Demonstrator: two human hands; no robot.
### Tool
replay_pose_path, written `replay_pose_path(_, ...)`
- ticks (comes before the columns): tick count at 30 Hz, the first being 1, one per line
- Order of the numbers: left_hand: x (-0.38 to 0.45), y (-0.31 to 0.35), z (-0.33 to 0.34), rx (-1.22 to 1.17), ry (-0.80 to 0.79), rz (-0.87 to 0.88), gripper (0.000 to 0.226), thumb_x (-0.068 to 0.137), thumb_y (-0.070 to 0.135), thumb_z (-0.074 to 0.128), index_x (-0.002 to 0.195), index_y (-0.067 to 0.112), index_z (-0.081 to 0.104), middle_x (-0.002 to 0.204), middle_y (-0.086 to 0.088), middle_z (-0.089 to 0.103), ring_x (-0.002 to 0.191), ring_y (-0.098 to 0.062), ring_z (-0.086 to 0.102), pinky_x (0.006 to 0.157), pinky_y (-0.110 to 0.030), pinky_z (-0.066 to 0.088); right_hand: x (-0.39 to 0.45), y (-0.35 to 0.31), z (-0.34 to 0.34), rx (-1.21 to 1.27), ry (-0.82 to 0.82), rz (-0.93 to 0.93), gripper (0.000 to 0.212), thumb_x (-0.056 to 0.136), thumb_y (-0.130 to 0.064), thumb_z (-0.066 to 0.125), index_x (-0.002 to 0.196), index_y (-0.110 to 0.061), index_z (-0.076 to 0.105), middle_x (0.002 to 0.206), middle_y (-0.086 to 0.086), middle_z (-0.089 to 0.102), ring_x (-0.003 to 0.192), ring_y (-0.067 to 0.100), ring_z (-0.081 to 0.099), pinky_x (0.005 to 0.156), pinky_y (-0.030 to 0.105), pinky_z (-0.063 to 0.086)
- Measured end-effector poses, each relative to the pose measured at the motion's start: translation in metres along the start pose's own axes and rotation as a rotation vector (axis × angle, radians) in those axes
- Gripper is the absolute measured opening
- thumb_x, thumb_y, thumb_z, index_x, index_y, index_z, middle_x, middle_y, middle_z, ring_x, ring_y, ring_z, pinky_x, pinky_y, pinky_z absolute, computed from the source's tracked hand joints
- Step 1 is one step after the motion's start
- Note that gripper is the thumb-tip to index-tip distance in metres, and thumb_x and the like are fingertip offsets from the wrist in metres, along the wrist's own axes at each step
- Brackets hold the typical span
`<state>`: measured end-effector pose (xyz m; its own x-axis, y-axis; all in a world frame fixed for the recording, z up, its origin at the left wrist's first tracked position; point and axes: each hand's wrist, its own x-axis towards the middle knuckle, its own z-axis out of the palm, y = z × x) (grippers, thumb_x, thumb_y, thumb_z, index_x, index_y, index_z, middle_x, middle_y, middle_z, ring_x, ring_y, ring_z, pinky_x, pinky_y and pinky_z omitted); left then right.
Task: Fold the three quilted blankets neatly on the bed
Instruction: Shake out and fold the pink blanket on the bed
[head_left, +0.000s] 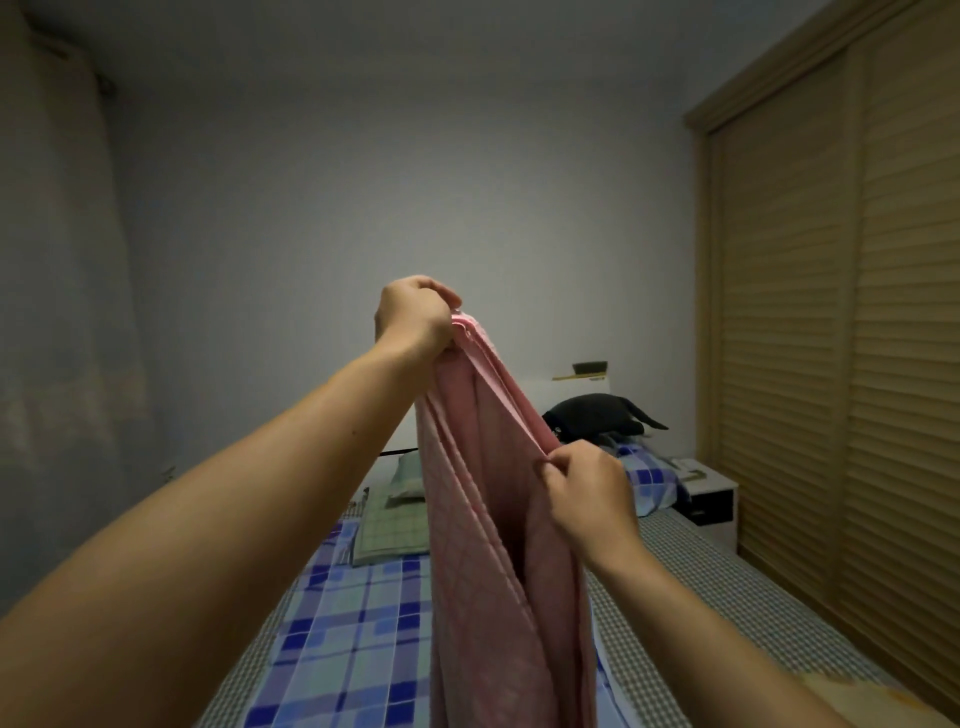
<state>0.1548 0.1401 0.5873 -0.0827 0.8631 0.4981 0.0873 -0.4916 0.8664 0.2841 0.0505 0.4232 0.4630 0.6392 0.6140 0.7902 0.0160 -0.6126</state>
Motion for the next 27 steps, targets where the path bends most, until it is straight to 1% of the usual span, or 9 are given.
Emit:
replay_pose_path(2,0.001,0.000,-0.006,0.011,0.011,0.009,0.048,0.069,0.003,0.026,0.063,0.016,0.072,0.084,-0.014,0.071,0.075,-0.035,0.071,0.063,-0.049,0.063,-0.003,-0.005,-0.003,-0.017,0.036,-0.030,0.011,0.093,-0.023,0.066,0.087,-0.015,0.071,0.092,-0.004,0.063,0.077,0.007,0.053,0.058,0.006,0.029)
replay_pose_path(4,0.001,0.002,-0.011,0.024,0.016,0.025,0.048,0.064,0.007,0.025,0.064,0.018,0.072,0.084,-0.012,0.072,0.076,-0.034,0.072,0.066,-0.047,0.063,-0.014,-0.011,0.003,-0.049,0.051,-0.112,0.011,0.092,-0.026,0.068,0.084,-0.018,0.067,0.089,-0.007,0.059,0.076,0.006,0.055,0.063,0.011,0.041)
replay_pose_path(8,-0.001,0.007,-0.020,0.100,-0.039,0.053,0.047,0.063,0.008,0.028,0.066,0.018,0.074,0.084,-0.010,0.072,0.085,-0.032,0.071,0.077,-0.045,0.061,-0.029,-0.023,0.013,0.007,0.060,-0.256,0.022,0.100,-0.040,0.048,0.100,-0.024,0.065,0.099,-0.008,0.057,0.081,0.010,0.058,0.069,0.029,0.053)
replay_pose_path(11,-0.003,0.008,-0.022,0.168,-0.117,0.061,0.050,0.057,0.011,0.026,0.065,0.017,0.075,0.082,-0.013,0.071,0.086,-0.037,0.070,0.079,-0.050,0.060,-0.020,-0.036,0.011,0.056,0.064,-0.243,0.030,0.103,-0.037,0.042,0.109,-0.021,0.067,0.104,-0.004,0.060,0.086,0.013,0.059,0.074,0.030,0.052)
replay_pose_path(16,-0.020,0.017,-0.025,0.317,-0.206,0.114,0.049,0.065,0.005,0.029,0.075,0.016,0.075,0.074,-0.009,0.067,0.086,-0.038,0.069,0.080,-0.044,0.060,-0.009,-0.064,0.009,0.025,0.079,-0.200,0.044,0.096,-0.057,0.045,0.095,-0.018,0.067,0.094,-0.005,0.055,0.077,0.013,0.059,0.069,0.034,0.056)
replay_pose_path(18,-0.027,0.017,-0.024,0.375,-0.227,0.155,0.049,0.075,-0.001,0.032,0.089,0.016,0.076,0.083,-0.008,0.068,0.091,-0.033,0.068,0.082,-0.040,0.060,-0.011,-0.070,0.007,-0.011,0.095,-0.212,0.035,0.098,-0.046,0.047,0.096,-0.017,0.066,0.092,-0.005,0.052,0.076,0.013,0.056,0.066,0.028,0.050)
replay_pose_path(21,-0.041,0.015,-0.025,0.470,-0.230,0.226,0.051,0.071,0.006,0.034,0.100,0.014,0.075,0.103,-0.013,0.072,0.096,-0.033,0.067,0.084,-0.043,0.059,-0.014,-0.070,0.003,-0.071,0.145,-0.208,0.026,0.101,-0.029,0.047,0.099,-0.013,0.066,0.090,-0.005,0.049,0.073,0.013,0.051,0.064,0.024,0.039)
replay_pose_path(24,-0.042,0.005,-0.028,0.580,-0.193,0.220,0.050,0.064,0.016,0.032,0.091,0.005,0.072,0.092,-0.017,0.072,0.083,-0.037,0.068,0.076,-0.046,0.060,-0.022,-0.064,0.000,-0.017,0.217,-0.259,0.018,0.096,-0.021,0.054,0.087,-0.010,0.064,0.082,-0.002,0.051,0.065,0.014,0.050,0.056,0.027,0.042)
replay_pose_path(27,-0.039,-0.008,-0.031,0.629,-0.236,0.122,0.032,0.073,0.016,0.045,0.086,0.002,0.071,0.085,-0.020,0.071,0.073,-0.034,0.066,0.068,-0.038,0.060,-0.041,-0.055,0.003,-0.047,0.329,-0.509,0.008,0.090,-0.010,0.060,0.084,-0.007,0.063,0.088,0.004,0.059,0.070,0.015,0.054,0.057,0.025,0.052)
